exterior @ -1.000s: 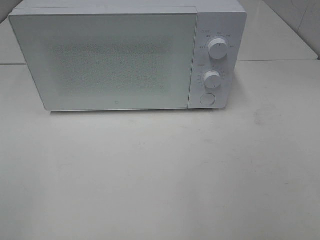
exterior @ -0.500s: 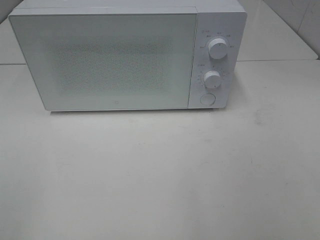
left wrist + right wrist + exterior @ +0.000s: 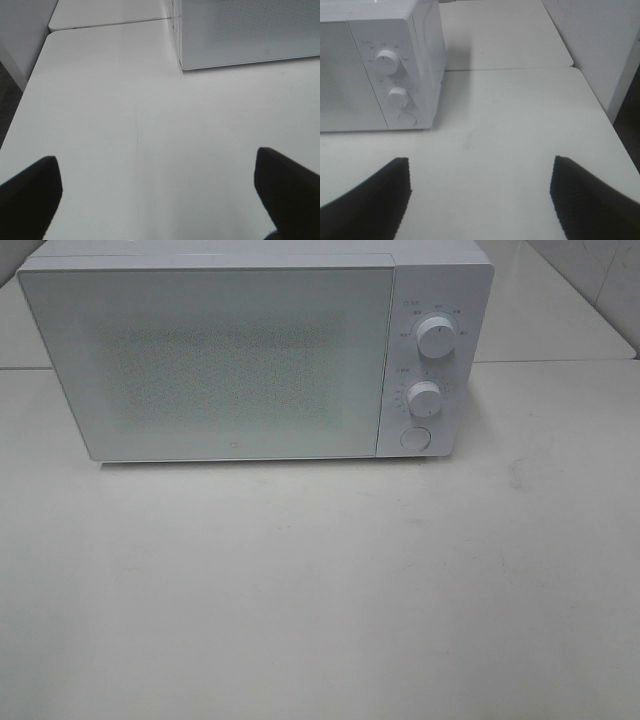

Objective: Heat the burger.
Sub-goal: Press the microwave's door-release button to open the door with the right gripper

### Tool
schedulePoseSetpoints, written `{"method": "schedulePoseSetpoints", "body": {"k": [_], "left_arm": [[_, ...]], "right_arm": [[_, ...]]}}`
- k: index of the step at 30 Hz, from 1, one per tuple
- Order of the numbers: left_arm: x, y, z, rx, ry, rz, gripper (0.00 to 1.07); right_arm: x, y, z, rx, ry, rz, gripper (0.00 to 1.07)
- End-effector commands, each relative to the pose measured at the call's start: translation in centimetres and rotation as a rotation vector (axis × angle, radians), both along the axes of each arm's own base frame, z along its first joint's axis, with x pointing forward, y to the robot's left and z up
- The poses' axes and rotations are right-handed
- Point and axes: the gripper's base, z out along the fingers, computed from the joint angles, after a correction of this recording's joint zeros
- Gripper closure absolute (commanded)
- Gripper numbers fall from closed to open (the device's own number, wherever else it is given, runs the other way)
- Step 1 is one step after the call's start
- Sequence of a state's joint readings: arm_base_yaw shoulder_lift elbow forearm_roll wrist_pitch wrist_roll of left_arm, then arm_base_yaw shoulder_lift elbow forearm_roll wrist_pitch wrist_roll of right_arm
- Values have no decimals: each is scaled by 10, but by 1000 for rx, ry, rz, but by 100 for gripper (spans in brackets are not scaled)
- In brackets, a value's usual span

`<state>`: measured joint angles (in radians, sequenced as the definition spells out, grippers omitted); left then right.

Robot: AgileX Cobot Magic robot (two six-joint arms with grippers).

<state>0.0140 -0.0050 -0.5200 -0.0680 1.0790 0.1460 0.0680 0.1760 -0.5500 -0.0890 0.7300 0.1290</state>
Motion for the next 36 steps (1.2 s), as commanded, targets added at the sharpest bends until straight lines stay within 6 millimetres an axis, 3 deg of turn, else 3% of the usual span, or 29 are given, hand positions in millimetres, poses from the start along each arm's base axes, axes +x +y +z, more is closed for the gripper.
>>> {"method": "schedulePoseSetpoints", "body": {"k": [1,13,23,36], "left_arm": [[0,0,0,2,-10,3,9],[0,0,0,2,-10,3,9],[0,0,0,2,-10,3,9],[0,0,0,2,-10,3,9]], "right_arm": [[10,1,10,0,-70,0,31],[70,7,16,-4,-109,26,31],[121,11,3,-4,-58,42,31],[163,15,-15,1,-46,58,31]]}}
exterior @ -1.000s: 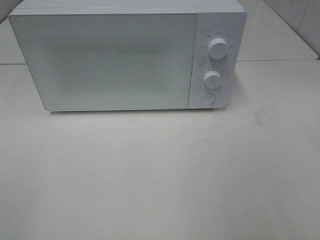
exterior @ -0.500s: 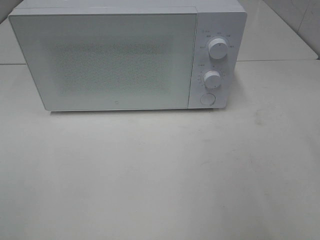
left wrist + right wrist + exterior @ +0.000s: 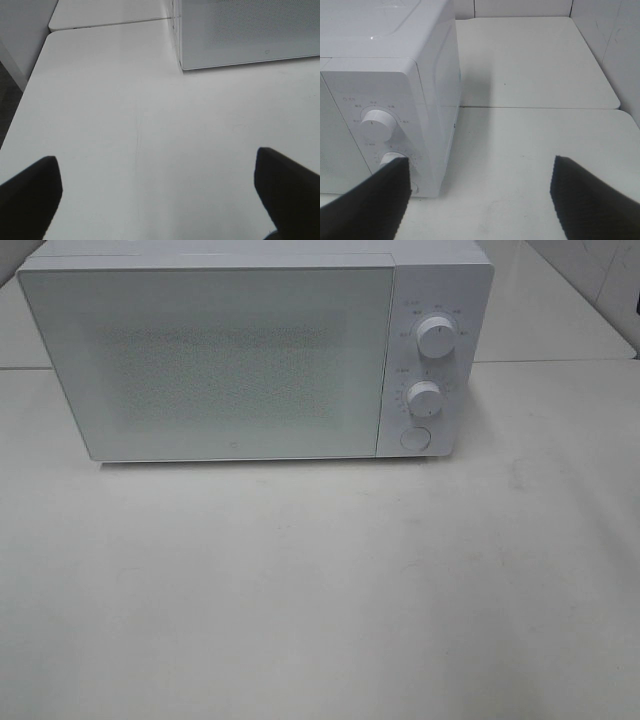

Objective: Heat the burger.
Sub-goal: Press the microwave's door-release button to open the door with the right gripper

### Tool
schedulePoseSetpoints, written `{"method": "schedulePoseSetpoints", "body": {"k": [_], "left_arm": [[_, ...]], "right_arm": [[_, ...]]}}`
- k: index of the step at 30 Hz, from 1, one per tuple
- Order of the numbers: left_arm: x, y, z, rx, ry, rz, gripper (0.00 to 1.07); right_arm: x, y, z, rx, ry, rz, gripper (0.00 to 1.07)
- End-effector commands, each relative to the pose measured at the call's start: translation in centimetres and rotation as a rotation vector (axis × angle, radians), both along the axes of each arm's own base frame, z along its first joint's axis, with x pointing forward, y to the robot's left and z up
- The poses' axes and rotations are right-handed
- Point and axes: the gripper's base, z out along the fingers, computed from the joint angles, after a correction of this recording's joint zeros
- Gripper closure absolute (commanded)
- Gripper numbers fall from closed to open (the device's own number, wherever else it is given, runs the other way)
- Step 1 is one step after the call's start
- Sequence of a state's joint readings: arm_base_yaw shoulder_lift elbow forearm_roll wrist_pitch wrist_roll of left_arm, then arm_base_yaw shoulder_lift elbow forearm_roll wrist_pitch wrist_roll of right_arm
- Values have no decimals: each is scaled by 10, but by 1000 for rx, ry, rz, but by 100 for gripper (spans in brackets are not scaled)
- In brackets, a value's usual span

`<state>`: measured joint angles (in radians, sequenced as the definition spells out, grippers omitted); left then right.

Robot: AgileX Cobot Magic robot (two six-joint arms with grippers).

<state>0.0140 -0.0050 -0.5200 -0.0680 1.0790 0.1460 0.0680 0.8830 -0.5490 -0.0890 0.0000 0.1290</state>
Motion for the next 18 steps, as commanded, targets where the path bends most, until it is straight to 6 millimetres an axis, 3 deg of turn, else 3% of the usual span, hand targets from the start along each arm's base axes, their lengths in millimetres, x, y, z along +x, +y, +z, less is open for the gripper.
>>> {"method": "schedulePoseSetpoints", "body": {"k": [1,9,18], "left_arm": [[0,0,0,2,-10,3,9],[0,0,0,2,-10,3,9],[0,0,0,2,-10,3,9]], "right_arm": [[14,0,-5,8,-24,-3,31],[33,3,-24,10,-10,10,31],[33,4,-58,46,-92,14,31]]}}
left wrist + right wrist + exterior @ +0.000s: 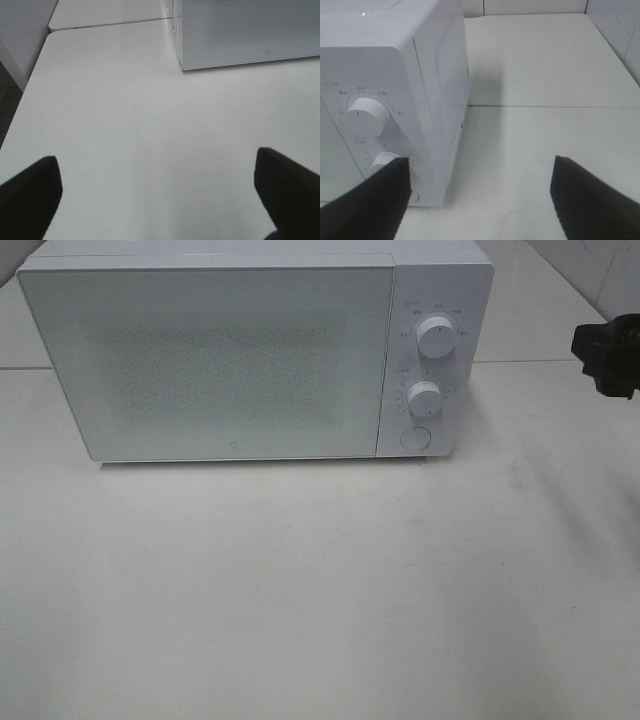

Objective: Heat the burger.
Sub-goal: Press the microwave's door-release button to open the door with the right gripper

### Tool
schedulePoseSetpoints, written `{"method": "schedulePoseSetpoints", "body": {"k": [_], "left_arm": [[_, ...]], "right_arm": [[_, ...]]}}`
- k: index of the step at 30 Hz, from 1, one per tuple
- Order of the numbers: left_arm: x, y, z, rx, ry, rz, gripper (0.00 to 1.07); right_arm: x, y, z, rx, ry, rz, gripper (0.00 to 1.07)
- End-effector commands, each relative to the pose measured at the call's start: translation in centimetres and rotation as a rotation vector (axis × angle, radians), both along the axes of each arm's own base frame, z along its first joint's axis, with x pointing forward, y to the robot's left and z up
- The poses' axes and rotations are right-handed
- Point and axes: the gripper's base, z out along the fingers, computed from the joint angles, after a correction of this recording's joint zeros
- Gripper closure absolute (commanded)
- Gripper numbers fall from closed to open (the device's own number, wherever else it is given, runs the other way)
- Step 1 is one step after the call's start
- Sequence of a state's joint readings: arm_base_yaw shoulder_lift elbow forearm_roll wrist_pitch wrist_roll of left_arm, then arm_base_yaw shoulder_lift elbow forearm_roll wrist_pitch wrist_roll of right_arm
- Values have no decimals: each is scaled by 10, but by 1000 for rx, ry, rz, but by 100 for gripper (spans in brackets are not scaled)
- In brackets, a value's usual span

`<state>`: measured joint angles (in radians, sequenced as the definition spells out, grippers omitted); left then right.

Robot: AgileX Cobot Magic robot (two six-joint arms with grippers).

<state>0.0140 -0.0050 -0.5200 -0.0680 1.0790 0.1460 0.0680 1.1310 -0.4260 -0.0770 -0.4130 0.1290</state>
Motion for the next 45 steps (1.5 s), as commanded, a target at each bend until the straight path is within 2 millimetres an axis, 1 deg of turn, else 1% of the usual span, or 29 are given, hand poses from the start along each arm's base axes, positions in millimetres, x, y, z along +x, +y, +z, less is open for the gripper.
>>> {"method": "schedulePoseSetpoints", "body": {"k": [1,3,7,8,9,14,15,16,18,20,21,23,24,27,28,30,32,33,36,38,40,41,43,44,45], "left_arm": [[0,0,0,2,-10,3,9],[0,0,0,2,-10,3,9],[0,0,0,2,-10,3,9],[0,0,0,2,-10,3,9],[0,0,0,2,-10,3,9],[0,0,0,2,-10,3,9],[0,0,0,2,-10,3,9],[0,0,0,2,-10,3,9],[0,0,0,2,-10,3,9],[0,0,0,2,-10,3,9],[0,0,0,2,-10,3,9],[0,0,0,2,-10,3,9],[0,0,0,2,-10,3,9],[0,0,0,2,-10,3,9],[0,0,0,2,-10,3,9],[0,0,0,2,-10,3,9],[0,0,0,2,-10,3,9],[0,0,0,2,-10,3,9],[0,0,0,2,-10,3,9],[0,0,0,2,-10,3,9],[0,0,0,2,-10,3,9],[0,0,0,2,-10,3,9],[0,0,0,2,-10,3,9],[0,0,0,2,-10,3,9],[0,0,0,2,-10,3,9]], "right_arm": [[0,-1,-3,19,-53,-12,31],[-2,-2,-12,32,-69,-24,31],[-5,-4,-19,19,-97,-34,31],[-7,-5,-25,11,-113,-47,31],[-7,-5,-25,11,-113,-47,31],[-15,-10,-41,-1,-115,-91,31],[-15,-10,-41,-1,-115,-91,31],[-18,-7,-47,7,-111,-96,31],[-18,-5,-50,8,-107,-91,31],[-20,4,-59,-16,-91,-66,31],[-20,4,-59,-16,-91,-66,31],[-21,14,-64,-37,-83,-50,31],[-21,14,-64,-37,-83,-50,31],[-21,30,-73,-69,-82,-31,31],[-21,30,-73,-69,-82,-31,31],[-22,39,-78,-79,-82,-24,31],[-22,42,-80,-80,-81,-27,31],[-23,47,-83,-87,-78,-25,31],[-24,50,-85,-90,-77,-19,31],[-28,61,-92,-94,-62,-16,31],[-28,63,-94,-93,-53,-19,31],[-29,70,-96,-97,-42,-8,31],[-29,74,-97,-98,-40,-1,31],[-28,80,-98,-110,-37,12,31],[-28,80,-98,-110,-37,12,31]]}}
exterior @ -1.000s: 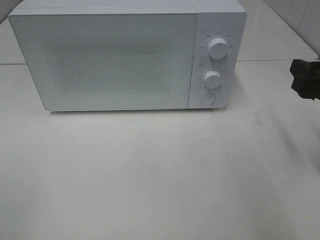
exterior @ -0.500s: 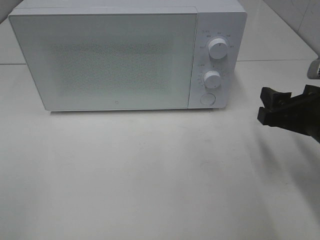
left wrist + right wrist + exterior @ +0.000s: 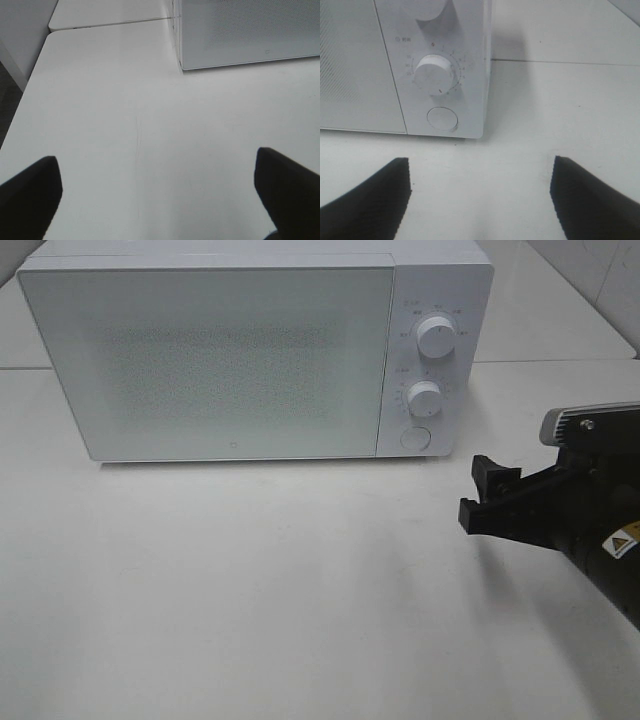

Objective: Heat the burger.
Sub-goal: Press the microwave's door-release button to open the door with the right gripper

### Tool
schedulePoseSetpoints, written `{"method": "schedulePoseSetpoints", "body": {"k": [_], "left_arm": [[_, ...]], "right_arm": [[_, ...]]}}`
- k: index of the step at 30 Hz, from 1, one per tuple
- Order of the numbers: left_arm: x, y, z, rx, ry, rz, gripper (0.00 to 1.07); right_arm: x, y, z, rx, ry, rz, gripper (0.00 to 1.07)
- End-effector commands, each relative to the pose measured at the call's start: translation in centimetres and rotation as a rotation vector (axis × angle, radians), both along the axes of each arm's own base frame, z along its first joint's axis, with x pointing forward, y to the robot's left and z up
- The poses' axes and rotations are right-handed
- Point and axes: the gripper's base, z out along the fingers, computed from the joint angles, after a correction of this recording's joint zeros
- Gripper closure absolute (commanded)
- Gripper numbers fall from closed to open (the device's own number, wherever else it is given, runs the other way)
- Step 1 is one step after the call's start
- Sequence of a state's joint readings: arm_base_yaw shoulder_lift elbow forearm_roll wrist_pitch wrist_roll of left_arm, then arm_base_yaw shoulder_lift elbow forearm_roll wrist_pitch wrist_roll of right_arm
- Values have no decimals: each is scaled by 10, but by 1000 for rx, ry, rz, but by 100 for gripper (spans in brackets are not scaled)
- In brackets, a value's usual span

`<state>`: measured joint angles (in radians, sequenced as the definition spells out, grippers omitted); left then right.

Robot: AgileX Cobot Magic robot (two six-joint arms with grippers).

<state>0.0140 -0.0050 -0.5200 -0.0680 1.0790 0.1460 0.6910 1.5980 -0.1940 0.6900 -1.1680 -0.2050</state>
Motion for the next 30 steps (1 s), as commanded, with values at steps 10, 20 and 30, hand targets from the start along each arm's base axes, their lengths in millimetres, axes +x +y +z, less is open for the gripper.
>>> {"method": "schedulePoseSetpoints", "body": {"k": [10,20,30], "left_arm": [[0,0,0,2,-10,3,9],[0,0,0,2,-10,3,9],[0,0,0,2,-10,3,9]], "right_arm": [[7,30,1,-6,-21,54,31],[6,31,-1,254,29,-23,43],[6,31,-1,636,65,-144,58]]}}
